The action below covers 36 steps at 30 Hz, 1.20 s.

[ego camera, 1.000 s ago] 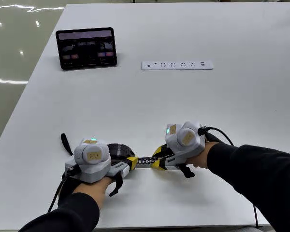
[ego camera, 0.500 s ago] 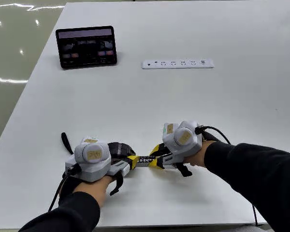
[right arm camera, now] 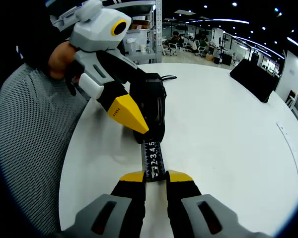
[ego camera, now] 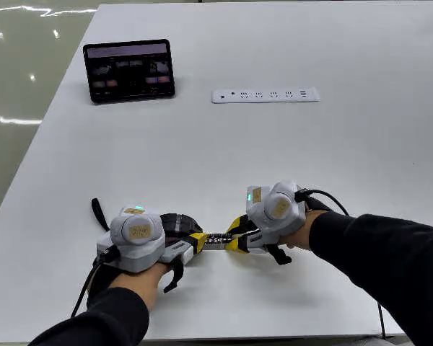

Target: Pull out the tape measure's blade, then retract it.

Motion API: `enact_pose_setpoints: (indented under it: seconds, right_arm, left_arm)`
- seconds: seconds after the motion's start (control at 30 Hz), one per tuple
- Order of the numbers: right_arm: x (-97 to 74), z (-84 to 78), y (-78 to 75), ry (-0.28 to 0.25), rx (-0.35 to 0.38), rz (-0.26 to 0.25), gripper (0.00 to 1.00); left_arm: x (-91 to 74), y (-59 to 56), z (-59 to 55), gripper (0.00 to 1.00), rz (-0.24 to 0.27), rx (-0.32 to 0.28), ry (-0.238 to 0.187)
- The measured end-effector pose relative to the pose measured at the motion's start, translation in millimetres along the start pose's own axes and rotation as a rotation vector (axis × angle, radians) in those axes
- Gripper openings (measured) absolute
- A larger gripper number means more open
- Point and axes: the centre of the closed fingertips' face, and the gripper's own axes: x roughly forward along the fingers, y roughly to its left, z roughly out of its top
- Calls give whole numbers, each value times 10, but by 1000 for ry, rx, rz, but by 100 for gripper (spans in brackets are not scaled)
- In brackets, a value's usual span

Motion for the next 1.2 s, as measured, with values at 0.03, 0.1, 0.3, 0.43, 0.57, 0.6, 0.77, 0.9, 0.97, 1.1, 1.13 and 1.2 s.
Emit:
enact_pose_setpoints:
  seconds: [0.03, 0.1, 0.3, 0.43, 0.57, 0.6, 0.77, 0.9, 0.97, 1.1, 1.13, 1.2]
  right_arm:
    - [12, 14, 1, -5, 6, 1, 11]
    - [30, 26, -1, -8, 16, 0, 11]
    - [69, 69, -5, -18, 17, 1, 11]
    - [105, 105, -8, -29, 14, 1, 11]
    - [131, 119, -11, -28, 9, 4, 11]
    - [132, 126, -9, -28, 12, 5, 11]
    - [163, 157, -3, -33, 19, 9, 11]
    - [179, 173, 3, -34, 19, 12, 11]
    - [188, 182, 5, -35, 19, 13, 11]
    - [213, 206, 8, -31, 20, 18, 11]
    - [216, 210, 10, -28, 16, 19, 11]
    - [224, 220, 12, -23, 11, 24, 11]
  left_arm:
    - [0, 1, -1, 57, -1, -1, 0]
    - [1, 3, -1, 57, -2, -4, -1]
    - [0, 5, -1, 57, -2, -9, -1]
    - [-5, 1, -2, 57, -3, -12, 0]
    - [-3, 2, -1, 57, -5, -15, -1]
    - [-3, 1, -2, 57, -6, -15, -1]
    - [-5, 2, -2, 57, -9, -18, -1]
    - [-3, 5, 0, 57, -9, -20, -1]
    - [-1, 4, 2, 57, -10, -21, -1]
    - [3, 6, 4, 57, -9, -24, -1]
    - [4, 7, 5, 57, -9, -25, -1]
    - [5, 11, 5, 57, -9, -26, -2]
